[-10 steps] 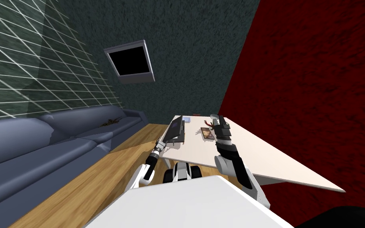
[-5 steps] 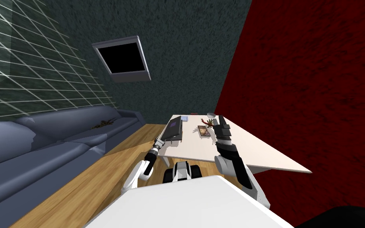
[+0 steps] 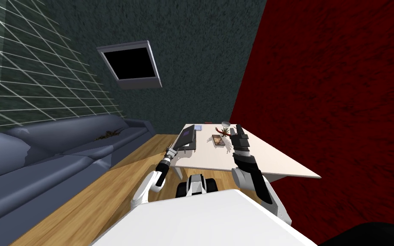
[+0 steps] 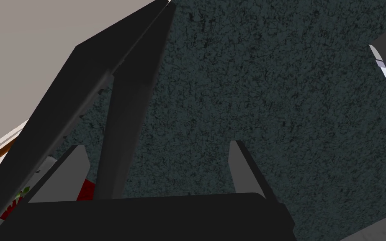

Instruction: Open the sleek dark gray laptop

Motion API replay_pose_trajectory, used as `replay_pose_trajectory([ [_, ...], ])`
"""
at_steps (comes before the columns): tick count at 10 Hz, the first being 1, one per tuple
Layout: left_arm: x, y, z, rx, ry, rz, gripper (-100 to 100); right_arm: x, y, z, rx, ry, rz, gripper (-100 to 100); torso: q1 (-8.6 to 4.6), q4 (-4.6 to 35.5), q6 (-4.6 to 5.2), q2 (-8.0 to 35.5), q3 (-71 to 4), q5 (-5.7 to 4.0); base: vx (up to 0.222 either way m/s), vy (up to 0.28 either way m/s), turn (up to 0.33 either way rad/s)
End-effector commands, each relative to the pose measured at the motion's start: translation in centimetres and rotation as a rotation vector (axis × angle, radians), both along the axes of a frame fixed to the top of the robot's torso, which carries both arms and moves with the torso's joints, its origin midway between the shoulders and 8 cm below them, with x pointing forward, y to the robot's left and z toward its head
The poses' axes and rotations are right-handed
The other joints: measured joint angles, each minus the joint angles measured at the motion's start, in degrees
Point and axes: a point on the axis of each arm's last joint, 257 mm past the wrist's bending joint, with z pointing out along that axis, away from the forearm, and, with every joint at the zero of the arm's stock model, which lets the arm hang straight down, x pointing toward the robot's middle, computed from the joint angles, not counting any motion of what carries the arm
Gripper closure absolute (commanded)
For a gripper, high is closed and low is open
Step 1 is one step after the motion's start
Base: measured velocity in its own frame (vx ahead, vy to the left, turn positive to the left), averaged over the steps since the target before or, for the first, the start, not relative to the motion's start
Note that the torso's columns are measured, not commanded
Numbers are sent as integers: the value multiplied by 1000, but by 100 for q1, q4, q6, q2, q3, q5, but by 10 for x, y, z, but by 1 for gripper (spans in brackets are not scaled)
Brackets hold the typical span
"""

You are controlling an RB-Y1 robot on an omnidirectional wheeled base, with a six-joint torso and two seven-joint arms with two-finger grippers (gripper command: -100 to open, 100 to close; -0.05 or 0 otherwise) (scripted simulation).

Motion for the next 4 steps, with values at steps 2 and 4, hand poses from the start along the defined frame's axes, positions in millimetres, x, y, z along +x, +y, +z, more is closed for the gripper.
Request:
replay_pose_trajectory([
  [2, 0, 0, 0, 0, 0, 0, 0, 0, 0, 0, 0, 0, 0, 0, 1, 1, 0, 6, 3, 0, 0, 0, 0],
  [4, 0, 0, 0, 0, 0, 0, 0, 0, 0, 0, 0, 0, 0, 0, 0, 3, 0, 11, 7, 0, 0, 0, 0],
])
